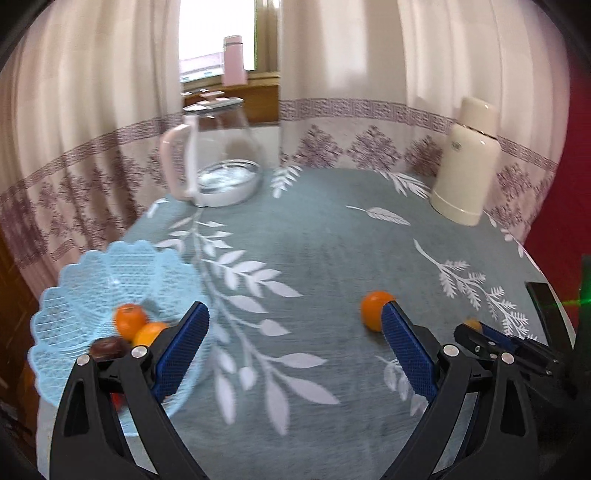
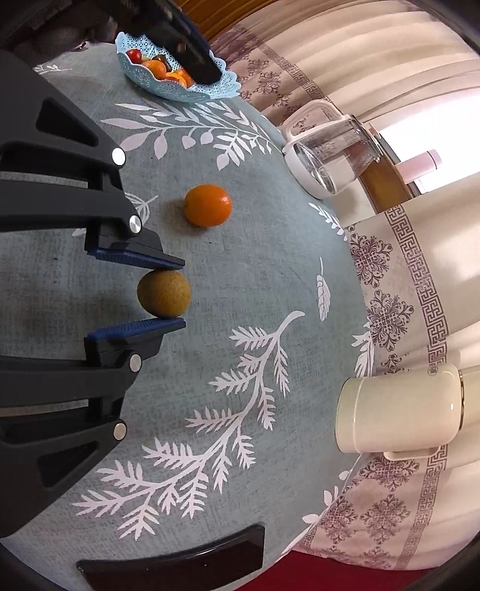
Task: Organize fruits
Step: 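Move the left tool to the last orange and close it around it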
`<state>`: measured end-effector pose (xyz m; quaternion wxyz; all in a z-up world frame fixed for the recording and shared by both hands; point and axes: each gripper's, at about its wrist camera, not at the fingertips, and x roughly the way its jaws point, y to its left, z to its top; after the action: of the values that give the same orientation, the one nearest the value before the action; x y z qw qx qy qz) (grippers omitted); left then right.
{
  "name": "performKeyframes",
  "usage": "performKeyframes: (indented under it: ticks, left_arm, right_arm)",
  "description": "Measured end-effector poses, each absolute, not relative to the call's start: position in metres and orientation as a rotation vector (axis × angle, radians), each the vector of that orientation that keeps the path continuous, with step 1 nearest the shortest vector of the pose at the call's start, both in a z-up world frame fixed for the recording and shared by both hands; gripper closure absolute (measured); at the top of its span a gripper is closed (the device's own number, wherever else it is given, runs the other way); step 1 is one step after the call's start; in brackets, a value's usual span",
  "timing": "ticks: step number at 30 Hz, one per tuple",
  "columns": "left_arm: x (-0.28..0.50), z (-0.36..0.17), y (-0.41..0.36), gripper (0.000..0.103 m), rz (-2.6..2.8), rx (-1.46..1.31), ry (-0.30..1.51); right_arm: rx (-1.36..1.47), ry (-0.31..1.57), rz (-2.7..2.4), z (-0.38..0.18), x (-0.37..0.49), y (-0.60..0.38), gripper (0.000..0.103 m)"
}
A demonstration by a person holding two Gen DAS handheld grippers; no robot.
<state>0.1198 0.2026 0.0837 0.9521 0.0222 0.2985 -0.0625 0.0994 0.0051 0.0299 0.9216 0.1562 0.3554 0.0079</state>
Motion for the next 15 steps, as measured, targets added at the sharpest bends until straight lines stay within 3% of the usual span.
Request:
performKeyframes:
  ticks: [10, 13, 15]
  left_arm:
    - [0.155, 0.059, 0.179, 0.007, -0.221, 0.004, 0.700]
    - [0.162, 0.052, 0.172, 0.010, -0.264, -0.004, 0.721]
    - [0.166, 0.048, 0.167, 0.017, -0.282, -0.003, 0.737]
  right_arm:
    - [0.317, 0.734, 0.011, 0.027, 0.099, 0.006, 0.076]
    - [0.322, 0.741, 0.008, 0.026, 0.100, 0.005, 0.076]
    - [0.321, 0.745, 0.006, 0.025, 0.101, 0.005, 0.076]
